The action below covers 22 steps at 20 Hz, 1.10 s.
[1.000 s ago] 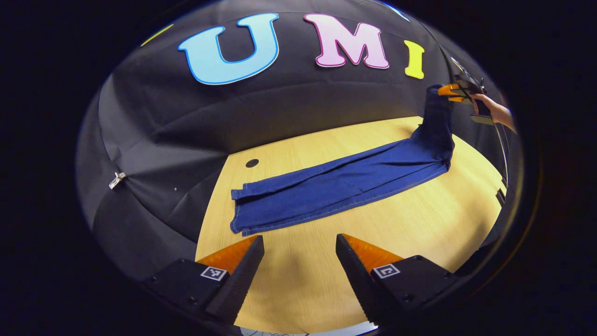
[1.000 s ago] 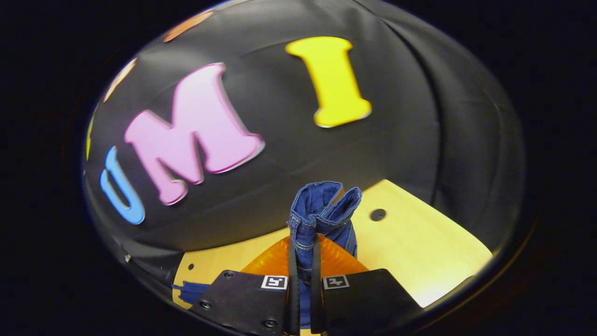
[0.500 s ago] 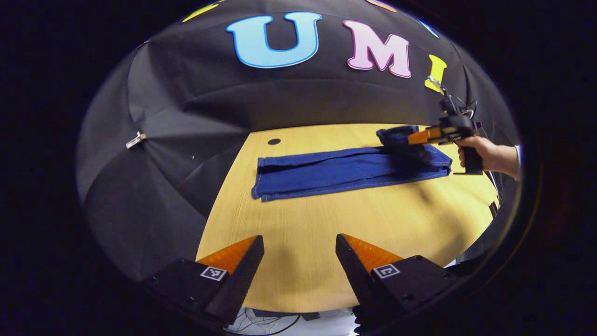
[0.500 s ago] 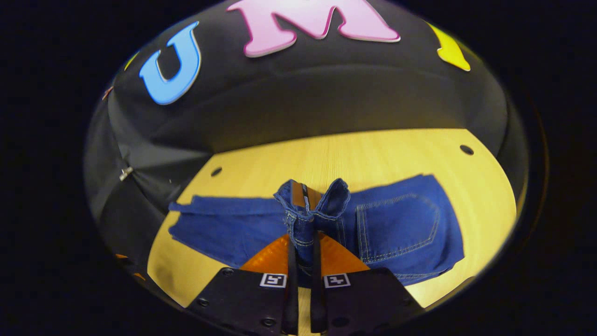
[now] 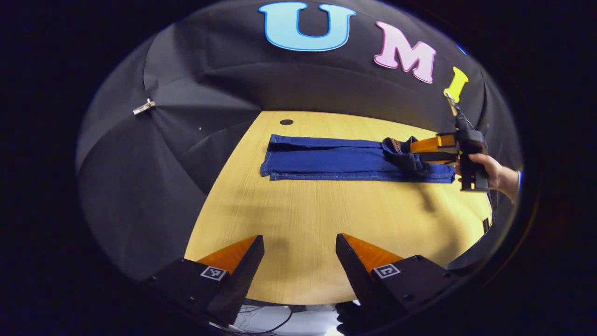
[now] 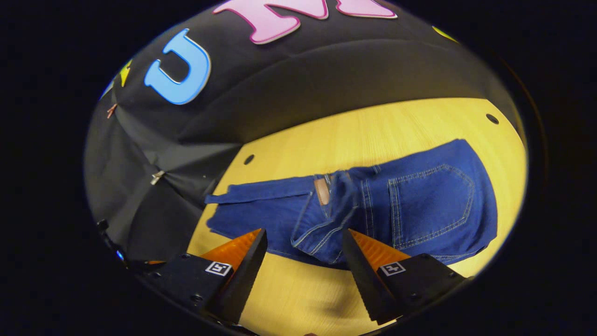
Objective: Grasp the waist and the cuffs of the jeans and fold them to make the two legs overlap; first hold the waist and fold one-third of the jeans toward the cuffs, then hold the cuffs and fold the remaining one-third in the same direction to finish folding.
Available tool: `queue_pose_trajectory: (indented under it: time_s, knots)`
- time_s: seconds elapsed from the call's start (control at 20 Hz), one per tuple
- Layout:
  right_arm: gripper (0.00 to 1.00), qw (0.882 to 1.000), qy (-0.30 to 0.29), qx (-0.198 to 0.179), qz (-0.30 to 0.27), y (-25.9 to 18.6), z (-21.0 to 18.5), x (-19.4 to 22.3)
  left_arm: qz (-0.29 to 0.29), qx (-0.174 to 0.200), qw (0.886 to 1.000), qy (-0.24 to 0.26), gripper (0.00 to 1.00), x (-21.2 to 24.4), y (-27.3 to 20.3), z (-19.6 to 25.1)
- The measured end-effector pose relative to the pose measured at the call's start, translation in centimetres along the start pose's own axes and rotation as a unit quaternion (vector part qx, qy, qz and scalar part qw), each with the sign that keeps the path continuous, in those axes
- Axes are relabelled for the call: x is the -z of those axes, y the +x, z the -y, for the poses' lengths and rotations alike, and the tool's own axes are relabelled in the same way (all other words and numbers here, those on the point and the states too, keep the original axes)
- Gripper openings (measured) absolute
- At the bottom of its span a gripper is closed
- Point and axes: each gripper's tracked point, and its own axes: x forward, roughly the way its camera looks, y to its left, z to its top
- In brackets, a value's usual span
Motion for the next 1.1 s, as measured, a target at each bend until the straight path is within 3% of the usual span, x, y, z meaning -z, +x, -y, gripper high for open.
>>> queue_pose_trajectory:
  time_s: [0.2,0.35,0.5,0.6,0.9,1.1]
  knots:
    - [0.98,0.999,0.004,-0.017,0.035,-6.5,1.1,-3.7,-0.048,0.014,0.999,-0.011,0.98,-3.8,4.6,-1.1]
    - [0.98,0.997,0.018,0.014,0.072,-10.7,5.0,-6.3,-0.1,0.012,0.994,-0.046,0.96,-6.5,9.0,-2.8]
    - [0.98,0.993,0.049,0.04,0.101,-14.9,8.0,-6.8,-0.161,-0.002,0.978,-0.13,0.96,-8.3,13.1,-3.8]
    - [0.98,0.99,0.06,0.063,0.11,-17.5,10.5,-6.1,-0.175,-0.005,0.972,-0.158,0.96,-10.2,15.5,-4.4]
    - [0.98,0.977,0.111,0.134,0.123,-23.3,16.8,-2.9,-0.232,-0.065,0.96,-0.14,0.95,-9.7,20.0,-7.6]
    - [0.98,0.971,0.135,0.155,0.125,-24.4,18.5,-1.6,-0.252,-0.052,0.956,-0.142,0.96,-9.4,21.3,-5.7]
